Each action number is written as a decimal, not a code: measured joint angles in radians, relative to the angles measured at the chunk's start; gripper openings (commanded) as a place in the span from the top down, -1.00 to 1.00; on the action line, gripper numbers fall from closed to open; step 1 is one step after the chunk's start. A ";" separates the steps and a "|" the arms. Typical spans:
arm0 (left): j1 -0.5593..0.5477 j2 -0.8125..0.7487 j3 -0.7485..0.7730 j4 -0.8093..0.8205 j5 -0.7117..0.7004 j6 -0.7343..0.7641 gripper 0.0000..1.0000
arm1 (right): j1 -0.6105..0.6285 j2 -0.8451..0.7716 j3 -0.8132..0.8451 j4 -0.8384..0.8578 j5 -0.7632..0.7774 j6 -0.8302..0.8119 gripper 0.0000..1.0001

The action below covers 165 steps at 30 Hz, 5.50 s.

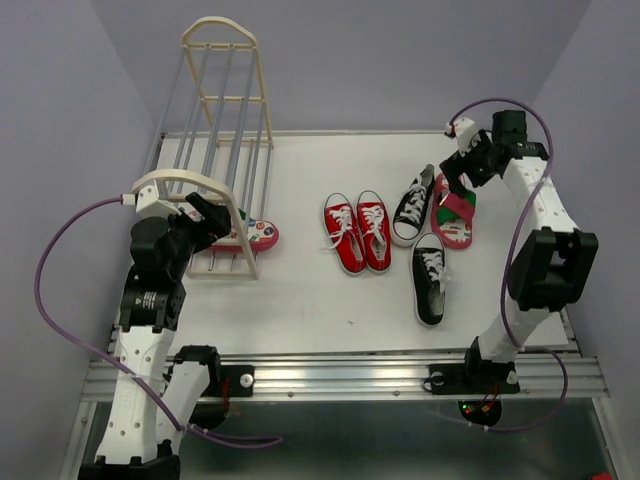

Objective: Place and organize the shoes onto the shoe shelf

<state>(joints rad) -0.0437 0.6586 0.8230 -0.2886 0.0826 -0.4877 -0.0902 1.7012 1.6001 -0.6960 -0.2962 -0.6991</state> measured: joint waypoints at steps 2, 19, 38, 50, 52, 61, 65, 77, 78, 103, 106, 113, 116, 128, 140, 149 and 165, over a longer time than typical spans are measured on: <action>0.000 0.000 0.000 0.000 -0.002 0.000 -0.98 | 0.000 0.083 0.041 -0.085 0.001 -0.075 -1.00; 0.000 0.005 0.000 0.000 -0.008 0.000 -0.98 | 0.000 0.262 -0.013 -0.151 0.010 -0.191 0.74; 0.000 -0.027 -0.005 0.000 -0.015 -0.004 -0.98 | 0.007 -0.069 -0.116 0.127 0.424 0.622 0.80; 0.000 -0.027 -0.006 -0.001 -0.015 -0.008 -0.98 | 0.005 -0.002 -0.194 0.097 0.635 1.302 0.45; 0.000 -0.027 -0.006 -0.001 -0.016 -0.008 -0.98 | 0.006 0.060 -0.193 0.108 0.638 1.364 0.34; 0.000 -0.027 -0.006 -0.017 -0.025 -0.008 -0.98 | 0.006 0.245 -0.140 0.141 0.621 1.402 -0.99; 0.000 -0.027 -0.006 -0.020 -0.034 -0.008 -0.98 | 0.005 0.251 -0.101 0.150 0.571 1.292 -1.00; 0.000 -0.033 -0.006 -0.024 -0.079 -0.008 -0.98 | -0.011 0.032 -0.079 0.143 0.265 0.431 -1.00; 0.000 -0.035 -0.006 -0.026 -0.092 -0.009 -0.98 | -0.013 -0.008 -0.082 0.138 0.225 0.306 -1.00; 0.000 -0.057 0.009 -0.098 -0.244 -0.012 -0.98 | -0.338 0.306 0.060 -0.273 -0.098 -0.846 -1.00; 0.000 -0.064 0.009 -0.098 -0.258 -0.016 -0.98 | -0.347 0.355 0.086 -0.294 -0.098 -0.854 -1.00; 0.000 -0.066 0.009 -0.108 -0.295 -0.026 -0.98 | -0.348 0.462 0.153 -0.307 -0.103 -0.851 -1.00; 0.000 -0.066 0.009 -0.113 -0.302 -0.027 -0.98 | -0.348 0.481 0.181 -0.330 -0.106 -0.850 -1.00; 0.000 -0.051 0.009 -0.122 -0.327 -0.031 -0.98 | -0.349 0.538 0.256 -0.399 -0.122 -0.853 -1.00; 0.000 -0.039 0.009 -0.126 -0.346 -0.040 -0.98 | -0.349 0.491 0.152 -0.294 -0.079 -0.825 -0.72; 0.000 -0.038 0.009 -0.135 -0.347 -0.045 -0.98 | -0.354 0.511 0.183 -0.324 -0.116 -0.835 0.80; 0.000 -0.085 0.009 -0.138 -0.344 -0.045 -0.98 | -0.395 0.362 0.008 -0.307 -0.229 -0.832 0.99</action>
<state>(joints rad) -0.0437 0.5735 0.8318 -0.4271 -0.2611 -0.5323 -0.4854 2.0636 1.6085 -1.0027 -0.5247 -1.5307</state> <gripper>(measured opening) 0.989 0.896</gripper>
